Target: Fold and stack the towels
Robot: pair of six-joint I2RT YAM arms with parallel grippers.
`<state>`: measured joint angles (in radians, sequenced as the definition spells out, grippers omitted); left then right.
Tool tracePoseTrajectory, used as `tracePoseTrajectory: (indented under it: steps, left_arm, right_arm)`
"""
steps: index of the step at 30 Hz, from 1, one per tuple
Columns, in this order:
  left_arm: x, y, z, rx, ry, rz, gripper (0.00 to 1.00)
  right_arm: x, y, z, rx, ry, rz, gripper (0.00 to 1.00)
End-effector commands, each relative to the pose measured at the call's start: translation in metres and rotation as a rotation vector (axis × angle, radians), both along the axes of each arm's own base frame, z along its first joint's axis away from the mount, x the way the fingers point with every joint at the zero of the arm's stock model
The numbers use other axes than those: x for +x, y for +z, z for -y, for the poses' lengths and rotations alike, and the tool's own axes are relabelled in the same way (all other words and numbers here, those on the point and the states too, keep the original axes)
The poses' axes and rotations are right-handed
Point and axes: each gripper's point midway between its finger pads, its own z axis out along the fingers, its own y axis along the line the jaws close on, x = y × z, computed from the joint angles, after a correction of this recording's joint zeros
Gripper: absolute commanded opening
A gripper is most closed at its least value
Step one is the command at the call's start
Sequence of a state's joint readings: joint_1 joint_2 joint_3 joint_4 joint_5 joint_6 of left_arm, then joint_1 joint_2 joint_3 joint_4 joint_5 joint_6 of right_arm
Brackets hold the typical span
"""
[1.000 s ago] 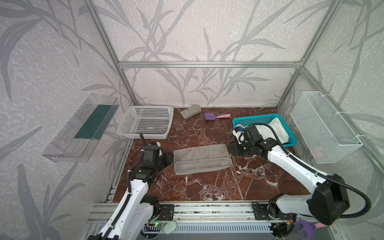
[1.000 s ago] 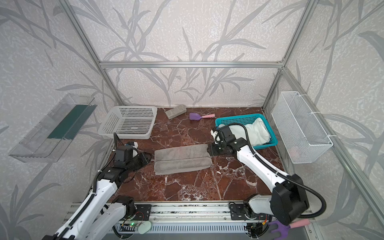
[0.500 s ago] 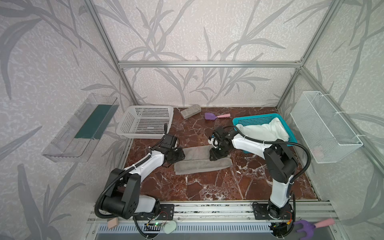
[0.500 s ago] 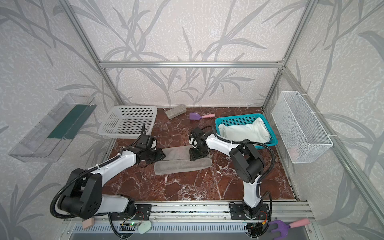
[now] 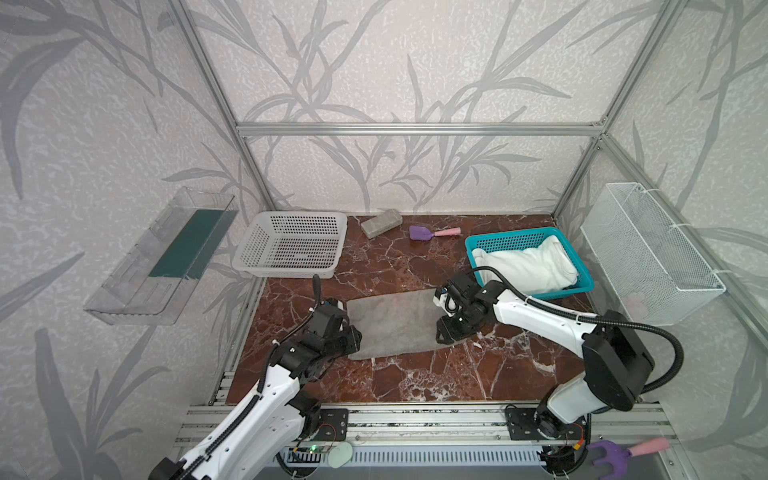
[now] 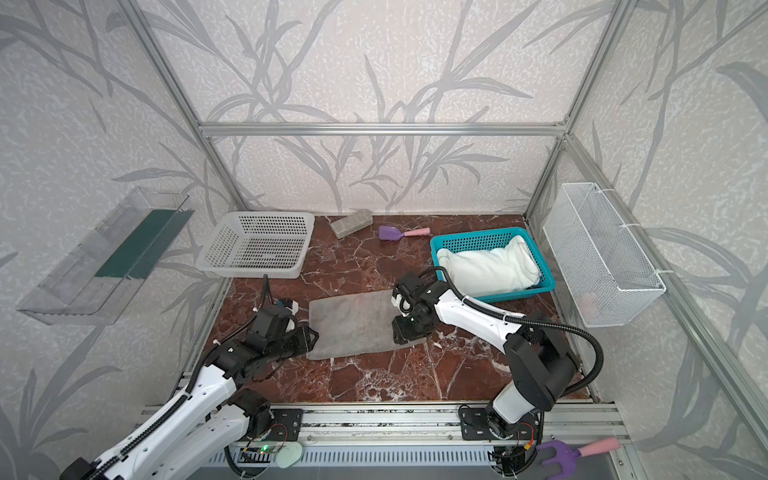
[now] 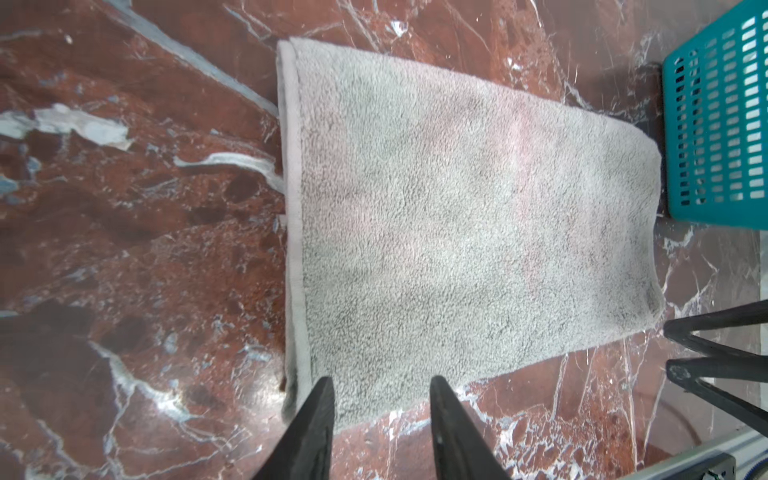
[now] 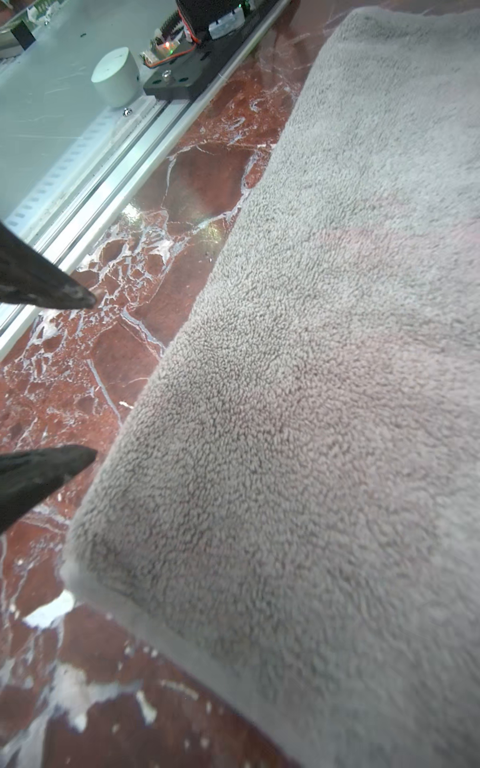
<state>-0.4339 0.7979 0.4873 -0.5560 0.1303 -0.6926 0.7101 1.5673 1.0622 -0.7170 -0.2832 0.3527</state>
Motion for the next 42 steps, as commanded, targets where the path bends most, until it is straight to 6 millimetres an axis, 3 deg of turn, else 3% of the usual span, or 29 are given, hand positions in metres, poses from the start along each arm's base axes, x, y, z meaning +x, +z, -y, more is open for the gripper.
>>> tracePoseTrajectory:
  steps: [1,5,8,10,13,17,22,25,27,28,30,31,33,36,42]
  left_arm:
    - [0.026,0.017,0.017,-0.016,-0.023,0.024,0.39]
    - [0.054,0.028,0.060,-0.024,-0.129,0.029,0.38]
    - [0.073,0.030,0.105,-0.074,-0.206,0.048,0.38]
    - [0.082,0.022,0.135,-0.126,-0.244,0.023,0.38]
    - [0.084,-0.002,0.161,-0.154,-0.280,-0.064,0.37]
    - [0.079,-0.031,0.163,-0.143,-0.273,-0.119,0.37]
    - [0.064,-0.062,0.144,-0.071,-0.267,-0.180,0.37]
    - [0.056,-0.084,0.134,-0.050,-0.246,-0.231,0.37]
    - [0.053,-0.096,0.132,-0.064,-0.230,-0.258,0.37]
    - [0.051,-0.099,0.133,-0.081,-0.226,-0.270,0.37]
    - [0.049,-0.100,0.136,-0.107,-0.223,-0.279,0.37]
    - [0.049,-0.099,0.137,-0.121,-0.221,-0.278,0.37]
    - [0.050,-0.090,0.138,-0.133,-0.225,-0.267,0.37]
    - [0.055,-0.068,0.135,-0.117,-0.235,-0.222,0.37]
    - [0.068,-0.028,0.124,-0.079,-0.251,-0.126,0.40]
  right_arm:
    - [0.026,0.011,0.020,-0.056,-0.068,0.057,0.58]
    - [0.056,-0.002,0.035,-0.048,-0.156,0.032,0.64]
    - [0.073,-0.013,0.039,-0.071,-0.192,0.032,0.69]
    - [0.079,-0.026,0.040,-0.107,-0.206,0.013,0.74]
    - [0.082,-0.042,0.040,-0.125,-0.241,0.006,0.83]
    - [0.082,-0.064,0.033,-0.107,-0.269,-0.038,0.87]
    - [0.074,-0.081,-0.008,0.004,-0.230,-0.128,0.85]
    - [0.068,-0.090,-0.027,0.043,-0.216,-0.188,0.73]
    - [0.068,-0.089,-0.036,0.057,-0.205,-0.187,0.58]
    - [0.070,-0.085,-0.039,0.060,-0.195,-0.175,0.46]
    - [0.075,-0.073,-0.044,0.066,-0.167,-0.147,0.09]
    - [0.079,-0.062,-0.047,0.081,-0.143,-0.135,0.00]
    - [0.082,-0.041,-0.048,0.077,-0.097,-0.105,0.00]
    - [0.088,-0.002,-0.032,0.000,-0.030,-0.012,0.00]
    - [0.096,0.082,0.032,-0.155,0.044,0.109,0.00]
